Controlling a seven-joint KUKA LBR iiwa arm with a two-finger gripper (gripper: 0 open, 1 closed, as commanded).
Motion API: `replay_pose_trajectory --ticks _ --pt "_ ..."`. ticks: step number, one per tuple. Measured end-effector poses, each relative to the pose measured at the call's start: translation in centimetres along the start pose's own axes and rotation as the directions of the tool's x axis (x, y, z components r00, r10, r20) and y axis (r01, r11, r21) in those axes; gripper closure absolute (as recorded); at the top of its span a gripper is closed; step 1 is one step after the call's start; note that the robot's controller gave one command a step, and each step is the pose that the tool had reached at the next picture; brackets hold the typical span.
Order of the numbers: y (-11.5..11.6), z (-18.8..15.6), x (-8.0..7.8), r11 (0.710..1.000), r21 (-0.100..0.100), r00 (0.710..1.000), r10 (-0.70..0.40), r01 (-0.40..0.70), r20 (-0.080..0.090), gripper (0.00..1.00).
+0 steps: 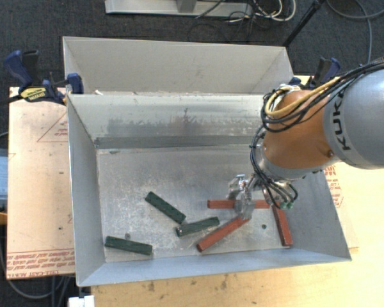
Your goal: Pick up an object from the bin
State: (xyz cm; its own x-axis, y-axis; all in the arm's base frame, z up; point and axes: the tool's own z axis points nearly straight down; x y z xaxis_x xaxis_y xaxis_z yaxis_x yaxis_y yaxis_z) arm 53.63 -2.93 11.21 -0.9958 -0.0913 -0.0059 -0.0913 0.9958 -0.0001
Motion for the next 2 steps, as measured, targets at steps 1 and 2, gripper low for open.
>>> replay_pose_trajectory --ticks 1,2 --pt "0.0 -0.9 -0.1 1.000 -0.001 1.000 0.000 0.000 -0.003 1.00" --pt "0.1 -7.4 -0.4 1.000 0.001 1.000 0.000 0.000 0.003 1.00"
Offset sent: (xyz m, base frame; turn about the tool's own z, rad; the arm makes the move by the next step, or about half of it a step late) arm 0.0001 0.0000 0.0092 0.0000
